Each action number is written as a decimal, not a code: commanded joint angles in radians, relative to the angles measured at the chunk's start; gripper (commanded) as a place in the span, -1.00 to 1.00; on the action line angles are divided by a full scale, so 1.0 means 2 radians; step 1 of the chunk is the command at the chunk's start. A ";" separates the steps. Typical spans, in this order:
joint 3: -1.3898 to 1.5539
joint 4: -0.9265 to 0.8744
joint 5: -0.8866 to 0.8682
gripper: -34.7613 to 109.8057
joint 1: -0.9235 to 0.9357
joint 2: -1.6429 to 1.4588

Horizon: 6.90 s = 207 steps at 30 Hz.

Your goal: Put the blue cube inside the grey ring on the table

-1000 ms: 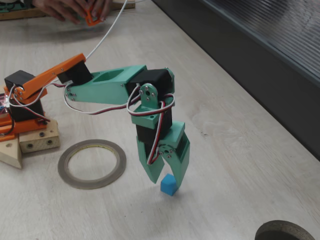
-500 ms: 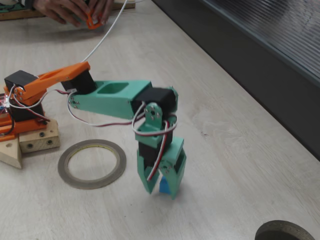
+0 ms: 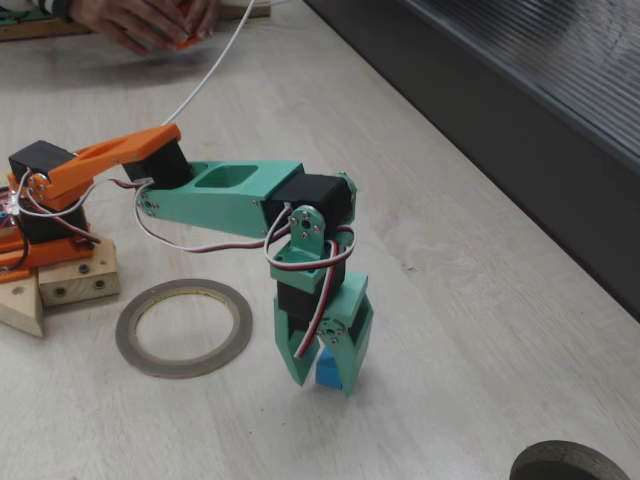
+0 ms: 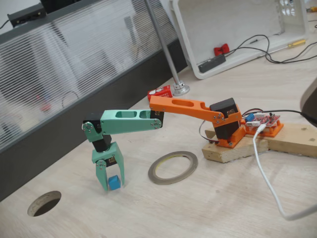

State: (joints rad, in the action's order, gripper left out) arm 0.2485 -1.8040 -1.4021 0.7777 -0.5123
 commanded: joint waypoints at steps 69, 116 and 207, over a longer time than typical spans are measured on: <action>-0.005 -0.009 -0.008 -0.51 -0.001 -0.097; 0.169 -0.009 -0.010 -0.51 -0.003 -0.209; 0.966 0.210 -0.008 -0.51 0.002 -0.686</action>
State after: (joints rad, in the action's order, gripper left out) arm 2.1384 -1.3867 -1.4051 0.7777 -1.8484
